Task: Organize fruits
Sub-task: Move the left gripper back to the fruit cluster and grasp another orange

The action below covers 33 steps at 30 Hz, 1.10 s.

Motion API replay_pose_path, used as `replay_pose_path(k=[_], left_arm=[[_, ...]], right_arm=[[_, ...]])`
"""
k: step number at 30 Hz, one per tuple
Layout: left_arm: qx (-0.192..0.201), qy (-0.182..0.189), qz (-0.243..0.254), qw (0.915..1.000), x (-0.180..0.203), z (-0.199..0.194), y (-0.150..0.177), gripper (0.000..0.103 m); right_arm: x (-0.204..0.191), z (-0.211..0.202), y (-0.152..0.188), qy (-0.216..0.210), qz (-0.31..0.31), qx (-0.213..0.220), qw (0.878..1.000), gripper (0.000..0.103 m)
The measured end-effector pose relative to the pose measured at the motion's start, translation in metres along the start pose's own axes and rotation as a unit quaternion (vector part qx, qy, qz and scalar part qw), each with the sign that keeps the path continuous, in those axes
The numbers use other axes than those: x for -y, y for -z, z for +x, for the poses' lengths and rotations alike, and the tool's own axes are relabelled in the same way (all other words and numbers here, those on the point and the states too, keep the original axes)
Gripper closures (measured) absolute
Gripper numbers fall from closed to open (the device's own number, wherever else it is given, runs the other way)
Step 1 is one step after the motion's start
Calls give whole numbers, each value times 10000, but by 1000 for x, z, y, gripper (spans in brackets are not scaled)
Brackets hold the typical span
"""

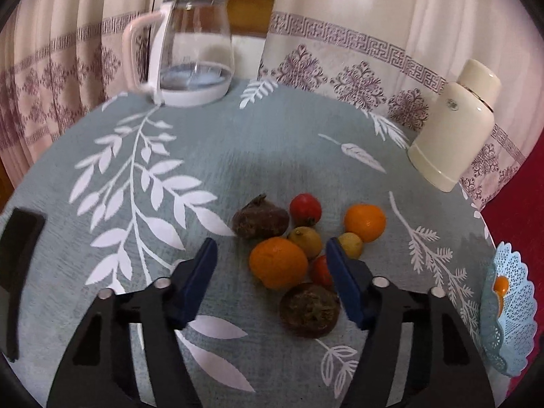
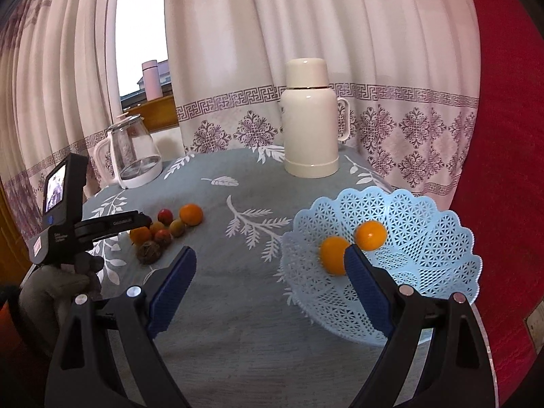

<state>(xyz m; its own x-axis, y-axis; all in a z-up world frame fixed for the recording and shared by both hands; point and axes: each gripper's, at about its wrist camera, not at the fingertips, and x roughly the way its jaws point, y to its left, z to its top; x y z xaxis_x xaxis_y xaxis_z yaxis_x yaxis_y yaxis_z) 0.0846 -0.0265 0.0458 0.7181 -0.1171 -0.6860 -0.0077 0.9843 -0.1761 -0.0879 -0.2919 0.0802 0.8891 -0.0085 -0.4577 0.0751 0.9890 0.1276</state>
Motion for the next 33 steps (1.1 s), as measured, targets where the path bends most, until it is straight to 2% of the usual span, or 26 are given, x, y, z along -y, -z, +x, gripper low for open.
replay_pose_path(k=[2,4,14,18,23,28,33], left_arm=[[-107,43,-117,9999,-6,6,0,46],[-140,204,-220,9995,-10,9,1,46],[-333,372,-182,9986,-12,20,3,46],[-335,635,-166,9973,-12,19,4,62],[-310,810,-277,9959,-17,15,5,62],[-152,915,-302,9952,-23,1,5,63],[174,823,-268,9961,-31,-19,3,62]], right_arm=[[-2,3,1,-8,-16,-40,10000,15],[-4,6,2,-21,-27,-78,10000,15],[-16,19,5,-70,-130,-232,9996,15],[-20,21,7,-96,-150,-289,9994,15],[-27,24,8,-143,-246,-357,9990,15],[-34,31,7,-290,-309,-521,9977,15],[-49,45,7,-558,-395,-774,9947,15]])
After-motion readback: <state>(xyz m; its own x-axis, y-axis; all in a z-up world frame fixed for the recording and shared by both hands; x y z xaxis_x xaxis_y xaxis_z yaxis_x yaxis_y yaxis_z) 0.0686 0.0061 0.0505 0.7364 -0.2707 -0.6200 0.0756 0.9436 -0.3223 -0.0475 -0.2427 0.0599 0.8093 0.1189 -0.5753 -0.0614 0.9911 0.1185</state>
